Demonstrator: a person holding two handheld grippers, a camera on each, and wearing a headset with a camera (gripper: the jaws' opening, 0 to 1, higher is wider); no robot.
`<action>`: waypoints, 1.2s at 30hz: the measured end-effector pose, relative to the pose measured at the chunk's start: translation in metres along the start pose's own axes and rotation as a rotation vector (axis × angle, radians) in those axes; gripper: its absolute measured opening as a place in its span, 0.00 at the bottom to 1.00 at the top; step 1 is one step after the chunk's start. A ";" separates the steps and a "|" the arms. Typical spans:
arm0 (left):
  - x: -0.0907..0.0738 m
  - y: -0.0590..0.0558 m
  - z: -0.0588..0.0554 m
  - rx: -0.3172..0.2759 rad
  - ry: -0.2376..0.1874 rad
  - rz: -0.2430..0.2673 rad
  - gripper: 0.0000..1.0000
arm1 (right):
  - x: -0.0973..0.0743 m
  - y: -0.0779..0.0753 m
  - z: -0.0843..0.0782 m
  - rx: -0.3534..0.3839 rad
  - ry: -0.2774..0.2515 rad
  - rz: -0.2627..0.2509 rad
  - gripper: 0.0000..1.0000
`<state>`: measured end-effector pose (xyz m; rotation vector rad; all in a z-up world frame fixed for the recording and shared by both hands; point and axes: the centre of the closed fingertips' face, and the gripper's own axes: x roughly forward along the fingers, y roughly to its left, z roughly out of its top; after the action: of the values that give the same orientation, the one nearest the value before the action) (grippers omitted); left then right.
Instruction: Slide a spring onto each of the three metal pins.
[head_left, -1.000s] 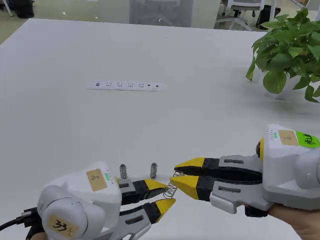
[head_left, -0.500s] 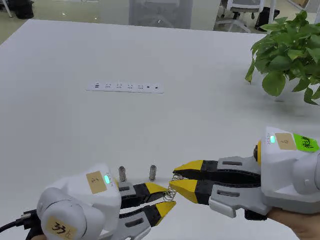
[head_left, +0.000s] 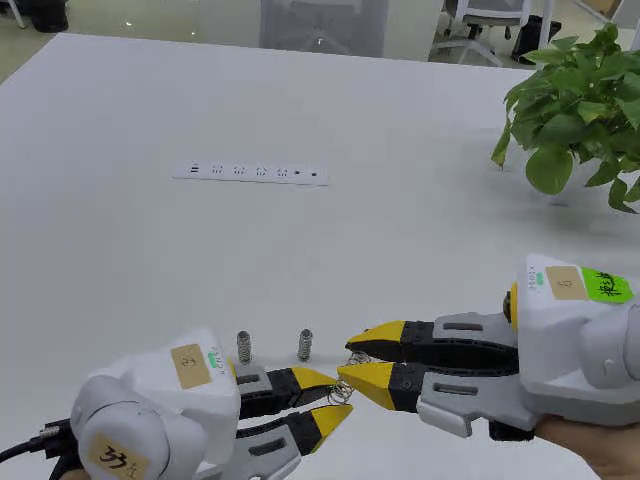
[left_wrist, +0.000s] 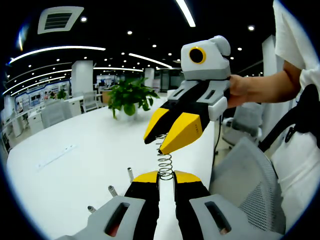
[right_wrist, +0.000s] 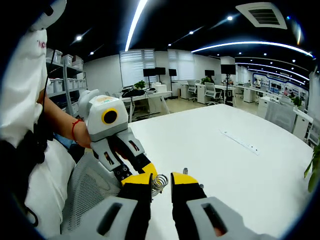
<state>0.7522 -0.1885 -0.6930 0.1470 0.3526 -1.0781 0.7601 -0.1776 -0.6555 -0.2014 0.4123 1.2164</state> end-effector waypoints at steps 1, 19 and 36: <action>0.000 0.000 0.000 -0.003 -0.003 0.000 0.10 | 0.000 0.000 -0.001 -0.003 0.006 0.005 0.16; 0.002 0.000 0.000 0.028 -0.008 -0.015 0.10 | -0.001 0.010 -0.010 -0.246 0.321 0.299 0.28; 0.003 0.000 -0.002 0.029 -0.025 -0.032 0.10 | 0.006 0.015 -0.023 -0.382 0.516 0.455 0.15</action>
<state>0.7529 -0.1907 -0.6961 0.1538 0.3178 -1.1164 0.7438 -0.1753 -0.6780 -0.7935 0.6948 1.6890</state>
